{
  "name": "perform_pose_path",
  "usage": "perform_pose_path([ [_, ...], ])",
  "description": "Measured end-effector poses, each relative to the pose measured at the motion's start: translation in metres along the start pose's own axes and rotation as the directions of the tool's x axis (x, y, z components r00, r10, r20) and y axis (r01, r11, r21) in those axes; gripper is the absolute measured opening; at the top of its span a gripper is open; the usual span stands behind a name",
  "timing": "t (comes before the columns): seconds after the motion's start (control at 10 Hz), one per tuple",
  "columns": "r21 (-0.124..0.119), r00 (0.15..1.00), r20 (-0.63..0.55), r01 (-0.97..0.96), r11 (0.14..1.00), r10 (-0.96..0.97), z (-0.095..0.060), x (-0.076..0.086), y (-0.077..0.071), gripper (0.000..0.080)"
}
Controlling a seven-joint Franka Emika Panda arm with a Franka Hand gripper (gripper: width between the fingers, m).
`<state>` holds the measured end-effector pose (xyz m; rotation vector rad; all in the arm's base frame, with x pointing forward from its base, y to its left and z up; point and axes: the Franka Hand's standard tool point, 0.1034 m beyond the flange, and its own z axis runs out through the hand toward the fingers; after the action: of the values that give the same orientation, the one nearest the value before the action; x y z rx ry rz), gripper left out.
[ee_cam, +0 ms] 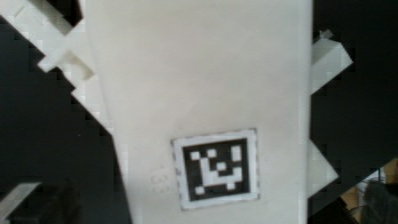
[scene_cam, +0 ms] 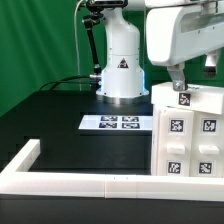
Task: Assemble cabinet
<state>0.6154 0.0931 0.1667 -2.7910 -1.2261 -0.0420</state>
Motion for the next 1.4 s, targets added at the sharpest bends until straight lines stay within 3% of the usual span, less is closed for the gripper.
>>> perform_pose_path([
  [0.5,-0.005,1.0,-0.001,-0.003,1.0,0.003,0.015,-0.001,0.002,0.0797],
  [0.6,-0.005,1.0,-0.001,-0.004,1.0,0.004,0.015,-0.002,0.003,0.0759],
  [0.7,-0.005,1.0,0.0,-0.006,1.0,0.006,0.015,-0.002,0.004,0.0608],
  [0.8,-0.005,1.0,0.0,-0.019,1.0,0.019,0.015,-0.003,0.004,0.0608],
  [0.9,-0.005,0.999,0.0,-0.034,0.999,0.034,0.015,-0.003,0.004,0.0554],
  [1.1,-0.005,0.999,-0.001,-0.036,0.999,0.036,0.015,-0.003,0.004,0.0554],
  [1.4,-0.014,0.92,-0.033,-0.39,0.921,0.39,0.016,0.0,0.002,0.0554],
])
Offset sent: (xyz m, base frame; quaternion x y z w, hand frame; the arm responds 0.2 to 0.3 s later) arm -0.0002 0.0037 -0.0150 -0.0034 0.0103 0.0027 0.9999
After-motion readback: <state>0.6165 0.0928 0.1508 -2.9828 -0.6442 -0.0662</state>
